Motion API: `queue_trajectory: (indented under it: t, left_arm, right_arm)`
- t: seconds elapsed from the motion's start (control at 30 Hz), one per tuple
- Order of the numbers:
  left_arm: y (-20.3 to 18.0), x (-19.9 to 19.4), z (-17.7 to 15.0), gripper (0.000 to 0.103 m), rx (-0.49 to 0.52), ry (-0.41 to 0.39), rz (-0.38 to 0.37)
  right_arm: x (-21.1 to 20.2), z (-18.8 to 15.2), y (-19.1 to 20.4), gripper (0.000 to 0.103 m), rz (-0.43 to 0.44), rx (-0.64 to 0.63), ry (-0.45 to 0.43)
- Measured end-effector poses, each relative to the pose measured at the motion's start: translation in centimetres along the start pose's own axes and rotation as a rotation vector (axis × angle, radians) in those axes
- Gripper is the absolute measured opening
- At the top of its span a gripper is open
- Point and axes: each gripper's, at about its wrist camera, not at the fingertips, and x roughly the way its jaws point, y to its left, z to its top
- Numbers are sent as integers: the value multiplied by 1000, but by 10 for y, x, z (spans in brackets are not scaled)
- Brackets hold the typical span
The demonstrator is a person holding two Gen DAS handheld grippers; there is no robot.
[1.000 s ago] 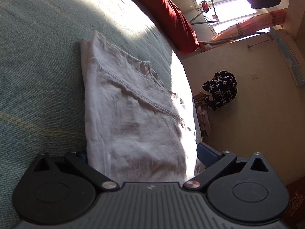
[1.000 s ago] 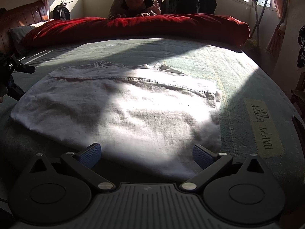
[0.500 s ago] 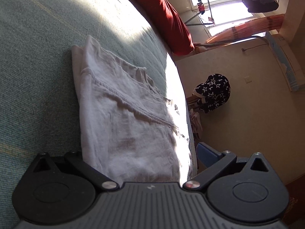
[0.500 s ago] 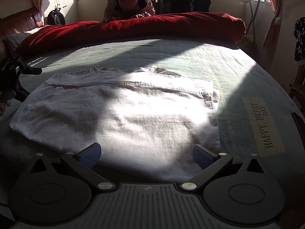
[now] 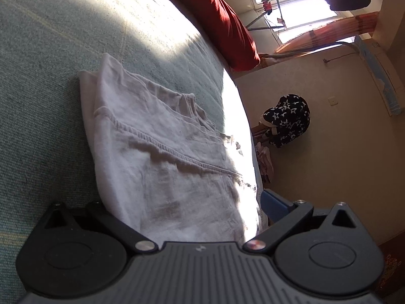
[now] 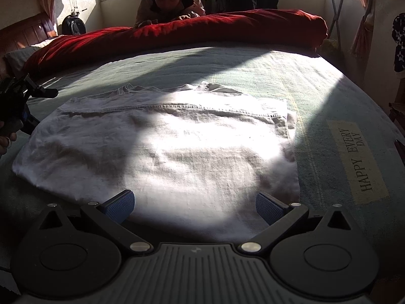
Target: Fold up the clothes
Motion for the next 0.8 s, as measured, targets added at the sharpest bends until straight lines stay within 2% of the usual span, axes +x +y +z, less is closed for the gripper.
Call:
queue_trajectory:
  t: [0.07,0.13,0.2,0.27,0.53,0.6,0.73,0.8]
  left_arm:
    - [0,-5,-5,86,14,-6,28]
    - [3,-9,-7,65,6,-16,61]
    - [4,-10,-8,56,2,-19,89]
    - [3,-11,-8,51,4,-18,107]
    - [2,-16,-9,24,23,-6,203]
    - [-2,-17,-10,20,42,0,231]
    - [-21,-18,-12,17,142,25,307]
    - [-29,-21,-12,16,162,20,317]
  right_arm:
    - [1,0,-3,103,-2,12,-1]
    - [3,-1,-6,103,-2,25,1]
    - [6,-1,-8,103,4,36,7]
    - [6,-2,-7,103,13,36,9]
    - [2,-1,-5,103,18,22,-6]
    - [2,-1,-6,103,18,31,-8]
    - [1,0,-7,103,27,38,-16]
    - [2,2,-6,103,38,32,-21]
